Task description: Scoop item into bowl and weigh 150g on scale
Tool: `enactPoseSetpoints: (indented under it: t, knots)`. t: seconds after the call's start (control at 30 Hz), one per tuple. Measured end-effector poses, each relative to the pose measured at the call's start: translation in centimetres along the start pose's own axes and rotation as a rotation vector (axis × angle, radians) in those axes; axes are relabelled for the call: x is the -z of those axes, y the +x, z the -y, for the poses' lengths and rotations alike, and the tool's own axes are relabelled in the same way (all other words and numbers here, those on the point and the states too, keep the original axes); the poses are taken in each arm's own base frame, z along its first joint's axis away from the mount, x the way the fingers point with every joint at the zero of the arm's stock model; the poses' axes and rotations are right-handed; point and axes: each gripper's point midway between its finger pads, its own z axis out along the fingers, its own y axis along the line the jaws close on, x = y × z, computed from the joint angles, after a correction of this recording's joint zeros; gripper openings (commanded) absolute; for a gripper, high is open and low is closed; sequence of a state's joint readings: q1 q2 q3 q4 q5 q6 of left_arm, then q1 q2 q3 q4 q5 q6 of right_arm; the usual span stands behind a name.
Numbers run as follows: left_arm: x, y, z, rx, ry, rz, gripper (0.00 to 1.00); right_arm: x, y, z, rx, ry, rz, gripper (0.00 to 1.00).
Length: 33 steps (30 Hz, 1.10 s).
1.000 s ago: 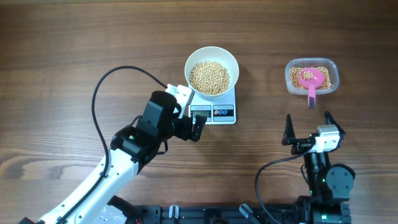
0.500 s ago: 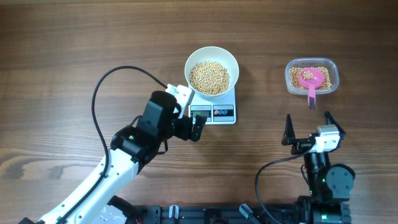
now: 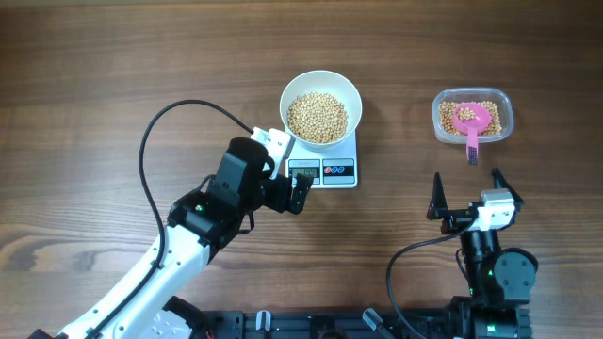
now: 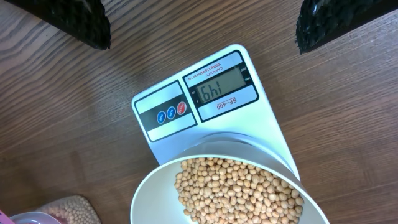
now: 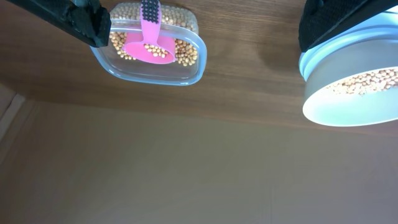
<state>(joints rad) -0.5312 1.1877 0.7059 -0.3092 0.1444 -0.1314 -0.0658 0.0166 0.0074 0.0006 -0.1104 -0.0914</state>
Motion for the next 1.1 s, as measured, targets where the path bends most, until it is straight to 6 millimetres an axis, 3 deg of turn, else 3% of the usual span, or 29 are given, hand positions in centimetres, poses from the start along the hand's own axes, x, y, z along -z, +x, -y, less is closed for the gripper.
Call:
enactPoseSetpoints:
  t: [0.43, 0.7, 0.83, 1.1]
  knots:
    - [0.0, 0.0, 0.0, 0.000, 0.000, -0.001, 1.00, 0.0, 0.0, 0.0, 0.000, 0.000, 0.000, 1.00]
    - [0.3, 3.2, -0.6, 0.019, -0.027, -0.131, 1.00, 0.0, 0.0, 0.0, 0.000, 0.000, 0.000, 1.00]
    - [1.9, 3.9, -0.5, 0.022, -0.030, -0.147, 1.00, 0.0, 0.0, 0.0, 0.000, 0.000, 0.000, 1.00]
    - [7.6, 1.6, 0.8, -0.005, 0.007, 0.036, 1.00, 0.0, 0.0, 0.0, 0.000, 0.000, 0.000, 1.00]
